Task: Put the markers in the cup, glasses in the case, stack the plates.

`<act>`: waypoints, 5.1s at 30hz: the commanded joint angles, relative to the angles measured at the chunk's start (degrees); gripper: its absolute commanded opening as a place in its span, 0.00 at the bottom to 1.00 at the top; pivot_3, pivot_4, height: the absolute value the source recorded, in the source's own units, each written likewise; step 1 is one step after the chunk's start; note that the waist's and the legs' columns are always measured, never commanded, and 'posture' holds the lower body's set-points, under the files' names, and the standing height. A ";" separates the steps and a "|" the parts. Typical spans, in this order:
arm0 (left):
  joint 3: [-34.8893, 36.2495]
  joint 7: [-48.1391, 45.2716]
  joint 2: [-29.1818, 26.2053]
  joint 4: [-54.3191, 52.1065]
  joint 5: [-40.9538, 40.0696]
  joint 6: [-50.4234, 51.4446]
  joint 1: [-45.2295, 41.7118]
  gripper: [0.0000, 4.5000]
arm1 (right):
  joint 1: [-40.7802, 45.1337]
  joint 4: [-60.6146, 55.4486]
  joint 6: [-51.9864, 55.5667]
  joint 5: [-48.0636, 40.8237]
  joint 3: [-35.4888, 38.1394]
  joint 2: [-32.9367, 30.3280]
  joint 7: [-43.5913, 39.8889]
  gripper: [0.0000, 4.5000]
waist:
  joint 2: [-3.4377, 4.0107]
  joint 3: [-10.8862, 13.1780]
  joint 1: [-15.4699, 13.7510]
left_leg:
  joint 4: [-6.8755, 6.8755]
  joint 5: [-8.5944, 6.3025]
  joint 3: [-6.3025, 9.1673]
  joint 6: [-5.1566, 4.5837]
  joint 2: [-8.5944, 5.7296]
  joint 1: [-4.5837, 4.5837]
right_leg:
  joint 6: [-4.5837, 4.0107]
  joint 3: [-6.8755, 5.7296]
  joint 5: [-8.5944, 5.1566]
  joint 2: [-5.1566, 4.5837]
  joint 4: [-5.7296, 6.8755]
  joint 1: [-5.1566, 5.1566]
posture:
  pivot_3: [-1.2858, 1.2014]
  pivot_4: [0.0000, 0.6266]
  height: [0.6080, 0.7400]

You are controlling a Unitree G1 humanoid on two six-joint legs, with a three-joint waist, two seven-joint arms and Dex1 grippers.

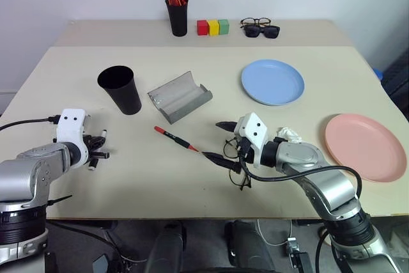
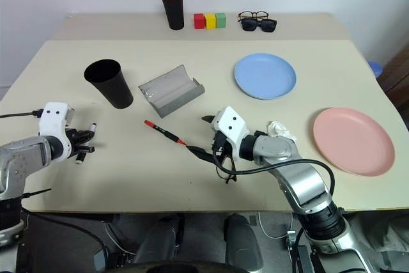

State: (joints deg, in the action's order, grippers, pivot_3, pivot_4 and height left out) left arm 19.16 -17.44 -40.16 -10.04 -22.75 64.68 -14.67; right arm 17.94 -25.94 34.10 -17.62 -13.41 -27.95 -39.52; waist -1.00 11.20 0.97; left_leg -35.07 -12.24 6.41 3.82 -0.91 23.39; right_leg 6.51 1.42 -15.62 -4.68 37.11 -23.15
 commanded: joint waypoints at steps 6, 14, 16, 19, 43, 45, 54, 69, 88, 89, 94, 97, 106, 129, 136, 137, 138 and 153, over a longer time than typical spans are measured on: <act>8.74 11.78 6.32 7.47 8.02 -42.65 -15.65 0.00 | 9.10 7.53 -6.91 6.37 -2.59 8.95 6.52 1.00 | -0.29 0.01 -0.17 | 0.02 0.04 -0.03 0.09 -0.03 0.08 | 0.01 0.00 0.02 -0.07 -0.05 -0.06 | 0.52 0.24 1.00; -0.21 7.31 13.96 16.83 9.79 -56.79 -24.76 0.00 | 15.43 17.65 -12.79 12.41 -5.54 19.51 12.36 1.00 | -0.29 0.00 -0.06 | 0.00 0.11 0.00 0.19 -0.10 0.08 | 0.14 0.00 0.11 -0.06 0.01 -0.04 | 0.52 0.24 1.00; -0.84 7.53 14.64 18.57 10.27 -58.19 -25.17 0.00 | 15.21 17.88 -13.25 12.82 -5.75 20.20 12.39 1.00 | -0.29 0.00 0.13 | 0.00 0.11 0.00 0.19 -0.10 0.08 | 0.15 0.00 0.11 -0.06 0.02 -0.04 | 0.52 0.24 1.00; -2.12 8.16 15.91 20.50 10.95 -58.94 -24.85 0.00 | 14.70 17.73 -13.46 13.10 -5.72 20.77 12.50 1.00 | -0.28 0.00 0.51 | 0.02 0.11 0.00 0.19 -0.10 0.08 | 0.15 0.01 0.11 -0.04 0.10 -0.12 | 0.52 0.24 1.00; -10.34 -8.98 0.80 -23.90 -13.65 -23.58 1.54 0.99 | 10.74 16.99 -13.55 9.86 5.42 7.62 5.48 1.00 | -0.11 0.04 1.68 | 0.02 0.10 0.01 0.16 -0.04 0.02 | 0.13 0.07 0.10 -0.01 0.14 -0.03 | 0.52 0.24 1.00; -11.92 -11.58 -1.74 -25.11 -14.01 -23.07 3.81 0.99 | 10.08 16.21 -13.16 8.86 5.53 5.80 3.44 1.00 | -0.04 0.07 1.48 | 0.02 0.09 -0.04 0.15 -0.07 -0.01 | 0.12 0.08 0.09 -0.03 0.12 0.00 | 0.52 0.24 1.00; -30.97 -35.87 -14.25 -8.13 5.55 -41.53 -2.60 0.99 | 9.15 15.10 -12.47 7.95 3.49 4.79 -0.62 1.00 | 0.02 0.06 1.44 | 0.03 0.10 -0.06 0.15 0.05 -0.01 | -0.18 0.04 -0.04 0.11 0.09 -0.03 | 0.52 0.24 1.00; -43.53 -60.25 -2.12 24.97 17.63 -56.14 -24.93 0.36 | 3.62 7.17 -8.27 6.66 2.88 4.24 0.26 1.00 | -0.01 0.06 1.55 | 0.01 0.07 -0.03 0.09 0.03 0.08 | 0.05 0.02 0.05 0.10 0.17 -0.12 | 0.52 0.24 1.00; -1.27 -14.82 11.25 14.59 0.79 -47.08 -33.15 0.01 | 5.12 7.11 -7.46 5.45 1.73 4.01 -0.95 1.00 | -0.08 0.05 1.65 | -0.17 0.07 0.06 0.09 0.00 0.04 | 0.11 -0.02 0.08 0.03 0.21 -0.02 | 0.52 0.24 1.00; -0.69 -10.87 11.58 15.52 3.35 -49.78 -33.10 0.01 | 5.49 7.28 -7.48 5.45 1.42 4.54 -0.87 1.00 | -0.04 0.03 1.65 | -0.12 0.07 0.05 0.09 0.00 -0.01 | 0.11 -0.01 0.08 0.03 0.22 -0.01 | 0.52 0.24 1.00; -0.51 1.77 12.81 18.86 11.99 -58.32 -29.36 0.01 | 6.75 7.57 -7.45 5.32 -0.36 7.05 -1.18 1.00 | -0.06 0.03 1.44 | -0.10 0.08 0.04 0.11 -0.03 -0.02 | 0.11 0.00 0.09 0.02 0.27 -0.02 | 0.52 0.24 1.00; -0.33 3.79 13.94 18.75 12.00 -60.10 -26.65 0.01 | 6.97 7.19 -7.23 5.29 -0.82 7.76 -1.33 1.00 | -0.08 0.04 1.11 | -0.13 0.09 0.04 0.12 -0.06 0.02 | 0.12 0.00 0.10 0.00 0.26 -0.02 | 0.52 0.24 1.00; -1.33 4.90 15.89 23.07 12.18 -65.29 -20.70 0.01 | 6.90 6.52 -6.78 5.18 -0.90 7.91 -1.37 1.00 | -0.10 0.03 1.14 | -0.14 0.09 0.05 0.12 -0.07 0.03 | 0.13 -0.01 0.10 -0.01 0.24 -0.01 | 0.52 0.24 1.00; -16.07 -14.71 10.55 3.54 -0.66 -38.67 -21.09 0.91 | 6.18 5.25 -6.01 4.95 1.87 4.18 -1.66 1.00 | -0.10 0.02 1.35 | -0.14 0.09 0.04 0.12 -0.06 0.02 | 0.13 0.00 0.10 -0.01 0.26 0.01 | 0.52 0.24 1.00; -32.84 -17.55 9.65 15.86 9.39 -23.30 -27.20 1.00 | 4.44 1.90 -4.74 2.92 5.31 -0.87 -3.44 1.00 | -0.08 0.03 1.70 | -0.12 0.08 0.06 0.11 -0.07 -0.01 | 0.13 0.00 0.09 0.04 0.27 0.01 | 0.52 0.24 1.00; -33.80 -17.62 10.26 18.70 10.53 -23.49 -28.29 1.00 | 4.21 1.42 -4.48 2.64 5.71 -1.28 -3.51 1.00 | -0.08 0.03 1.68 | -0.09 0.08 0.07 0.11 -0.06 -0.01 | 0.13 -0.01 0.09 0.06 0.29 -0.01 | 0.52 0.24 1.00; -34.12 -18.14 11.06 21.38 10.87 -23.39 -29.30 1.00 | 4.02 1.08 -4.25 2.50 5.97 -1.64 -3.48 1.00 | -0.08 0.03 1.72 | -0.08 0.08 0.07 0.11 -0.04 -0.01 | 0.12 -0.01 0.09 0.08 0.30 -0.03 | 0.52 0.24 1.00; -35.47 -41.67 7.80 20.96 11.16 -42.13 -27.10 0.01 | 0.70 -3.57 -1.61 2.37 7.25 -3.97 -1.15 1.00 | -0.07 0.03 1.60 | -0.08 0.09 0.06 0.11 -0.07 0.04 | 0.12 0.00 0.09 0.00 0.24 -0.04 | 0.52 0.24 1.00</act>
State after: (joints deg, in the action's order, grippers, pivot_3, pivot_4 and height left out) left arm -15.54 -52.01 -30.09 16.14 -10.54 28.55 -42.92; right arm 18.37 -26.25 32.32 -14.37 -8.03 -30.89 -40.71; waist -1.08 11.24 2.58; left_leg -35.13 -12.15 6.46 3.94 -0.97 23.44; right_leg 6.63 1.42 -15.53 -4.68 37.35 -23.21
